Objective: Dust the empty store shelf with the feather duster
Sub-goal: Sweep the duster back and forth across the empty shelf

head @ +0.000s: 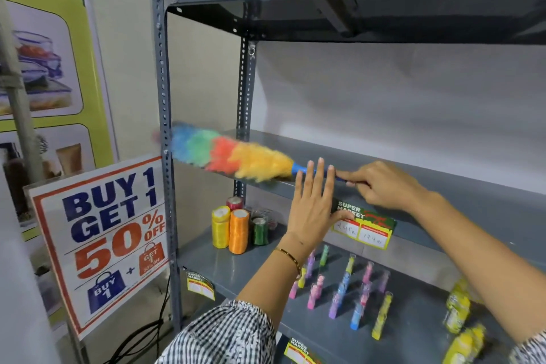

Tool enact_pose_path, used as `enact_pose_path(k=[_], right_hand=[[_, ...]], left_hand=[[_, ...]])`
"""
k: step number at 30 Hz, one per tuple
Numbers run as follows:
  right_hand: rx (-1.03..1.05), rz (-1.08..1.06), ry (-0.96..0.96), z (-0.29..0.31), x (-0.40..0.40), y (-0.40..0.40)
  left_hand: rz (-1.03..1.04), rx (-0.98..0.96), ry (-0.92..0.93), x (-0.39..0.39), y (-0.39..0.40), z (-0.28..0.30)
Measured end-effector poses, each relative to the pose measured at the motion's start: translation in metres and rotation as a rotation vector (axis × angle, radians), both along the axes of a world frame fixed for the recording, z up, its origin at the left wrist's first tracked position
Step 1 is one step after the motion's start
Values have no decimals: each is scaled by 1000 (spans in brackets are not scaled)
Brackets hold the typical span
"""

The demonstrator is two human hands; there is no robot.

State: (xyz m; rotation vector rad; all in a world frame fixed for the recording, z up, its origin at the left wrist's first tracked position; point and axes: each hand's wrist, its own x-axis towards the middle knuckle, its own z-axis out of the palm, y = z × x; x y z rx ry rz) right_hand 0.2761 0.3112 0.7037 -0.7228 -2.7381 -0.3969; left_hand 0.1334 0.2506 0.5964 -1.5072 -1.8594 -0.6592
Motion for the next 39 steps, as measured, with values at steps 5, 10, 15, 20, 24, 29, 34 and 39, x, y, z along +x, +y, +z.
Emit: enact_pose_path(k=[5,10,15,20,24,29,34,39], right_hand=[[-147,-162,368,-10,63,25],[-231,-369,429,-25,113,33],[-129,-483,160,-21,141,4],[-156,-344,152,-14,152,-33],[-208,-268,278,-13,158,-49],[-286,-339,562,-24,187,-57],[-192,-705,786,-35,250,-87],[-82,-1150,829,-35,324,-142]], left_hand=[[2,2,-7,2,-5,4],[15,-27,-13,2,-6,2],[-4,-18,5,5,-6,1],[-120,92,16,9,-10,-4],[-196,128,-29,17,-17,-1],[-237,162,-29,37,-14,14],[-286,90,-44,67,9,11],[-331,64,-102,94,30,-12]])
